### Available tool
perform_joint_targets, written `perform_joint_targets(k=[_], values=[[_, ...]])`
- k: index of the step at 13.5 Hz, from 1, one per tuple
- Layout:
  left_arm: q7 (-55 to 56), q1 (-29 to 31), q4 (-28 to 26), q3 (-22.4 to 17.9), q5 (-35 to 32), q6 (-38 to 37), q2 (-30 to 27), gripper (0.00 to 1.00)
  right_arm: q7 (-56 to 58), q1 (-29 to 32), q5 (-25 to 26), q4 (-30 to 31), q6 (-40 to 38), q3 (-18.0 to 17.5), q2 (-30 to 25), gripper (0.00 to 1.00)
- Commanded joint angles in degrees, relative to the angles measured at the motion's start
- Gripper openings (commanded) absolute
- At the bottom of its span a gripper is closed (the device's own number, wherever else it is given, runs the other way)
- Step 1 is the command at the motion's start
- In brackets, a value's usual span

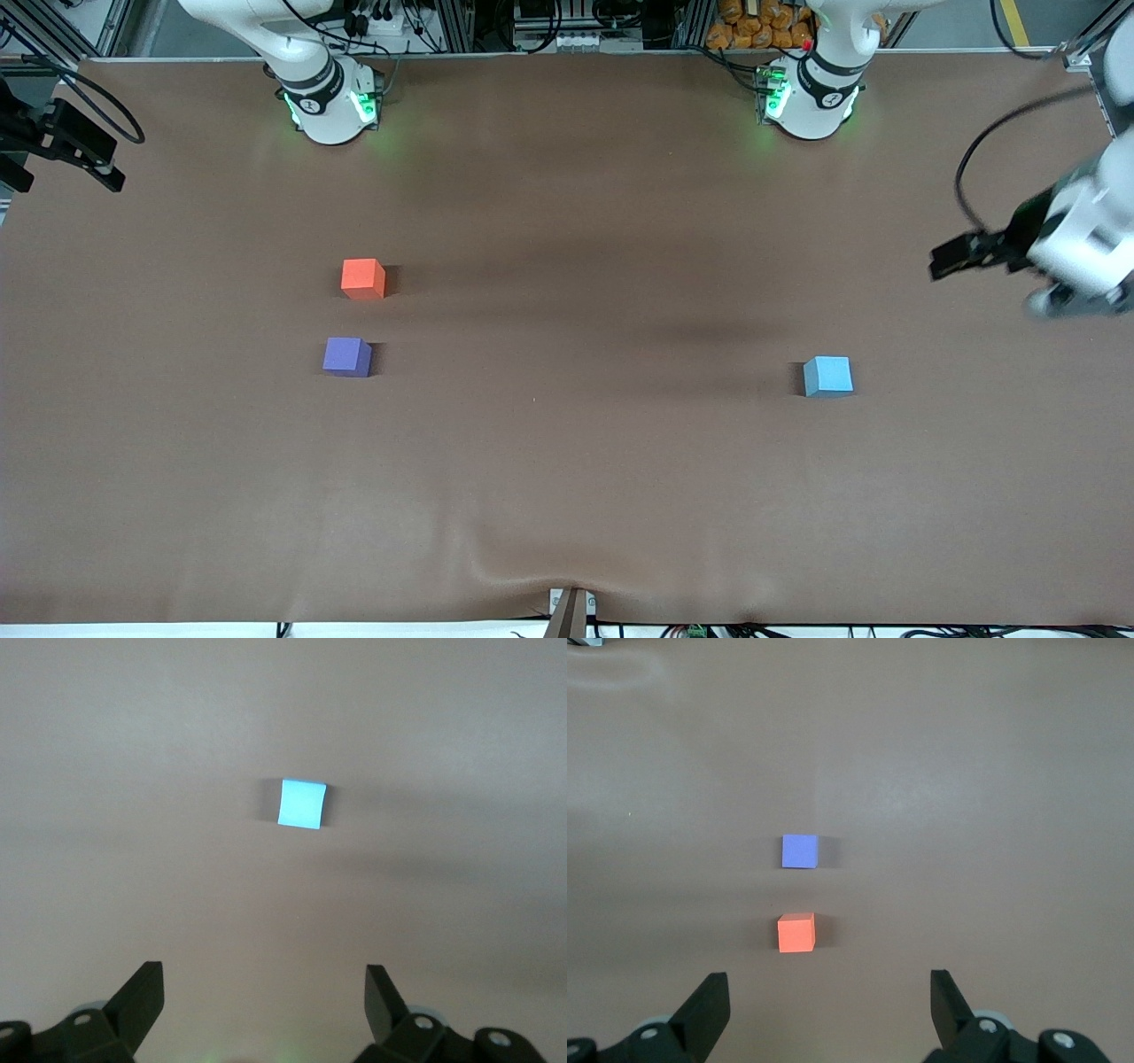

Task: Place blue block between orange and purple blocks
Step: 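Reach the left gripper down to the light-blue cube and grasp it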

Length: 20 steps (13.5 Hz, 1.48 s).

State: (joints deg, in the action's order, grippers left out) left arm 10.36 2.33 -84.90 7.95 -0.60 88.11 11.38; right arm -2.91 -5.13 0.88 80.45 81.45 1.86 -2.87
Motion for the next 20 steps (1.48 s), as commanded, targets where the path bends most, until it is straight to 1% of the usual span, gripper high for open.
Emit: perform_joint_targets(k=[1, 2, 3, 5, 6, 8, 11, 13, 15, 17, 20], values=[[-1.7, -1.2, 0.8, 0.3, -0.4, 3.2, 5.3, 1.0, 0.4, 0.6, 0.2, 0.0, -0.2, -0.4, -0.5, 1.0], [-1.8, -2.8, 0.6, 0.3, -0.5, 5.6, 8.5, 1.0, 0.4, 0.7, 0.2, -0.1, -0.2, -0.4, -0.5, 1.0], [-1.8, -3.6, -1.0, 0.3, -1.2, 9.2, 10.5, 1.0, 0.4, 0.7, 0.2, 0.0, -0.2, -0.4, -0.5, 1.0], [-1.9, -4.6, -8.5, 0.3, -5.2, 21.1, 11.4, 1.0, 0.4, 0.7, 0.2, 0.0, -0.2, -0.4, -0.5, 1.0], [-1.9, -4.0, -11.7, 0.3, -6.8, 25.5, 11.5, 1.0, 0.3, 0.6, 0.1, 0.0, -0.1, -0.4, -0.4, 1.0], [-3.6, -3.6, -16.0, 0.3, -7.4, 31.5, 12.2, 1.0, 0.3, 0.6, 0.1, 0.0, 0.2, -0.4, -0.3, 1.0], [-4.3, -2.1, -19.9, 0.3, -8.4, 38.2, 14.2, 1.0, 0.3, 0.6, 0.1, 0.1, 0.2, -0.4, -0.3, 1.0], [-4.6, -1.9, -23.2, 0.3, -8.6, 44.9, 15.2, 1.0, 0.4, 0.7, 0.2, 0.0, 0.3, -0.4, -0.3, 1.0], [-4.6, -1.2, -24.0, 0.3, -8.5, 46.6, 16.5, 1.0, 0.4, 0.7, 0.2, 0.0, 0.3, -0.4, -0.3, 1.0], [-4.6, -1.0, -26.4, 0.3, -8.5, 50.5, 16.6, 1.0, 0.4, 0.7, 0.2, 0.0, 0.1, -0.4, -0.3, 1.0], [-4.6, -0.4, -26.8, 0.3, -8.5, 51.4, 18.1, 1.0, 0.4, 0.7, 0.2, 0.0, 0.4, -0.3, -0.2, 1.0]])
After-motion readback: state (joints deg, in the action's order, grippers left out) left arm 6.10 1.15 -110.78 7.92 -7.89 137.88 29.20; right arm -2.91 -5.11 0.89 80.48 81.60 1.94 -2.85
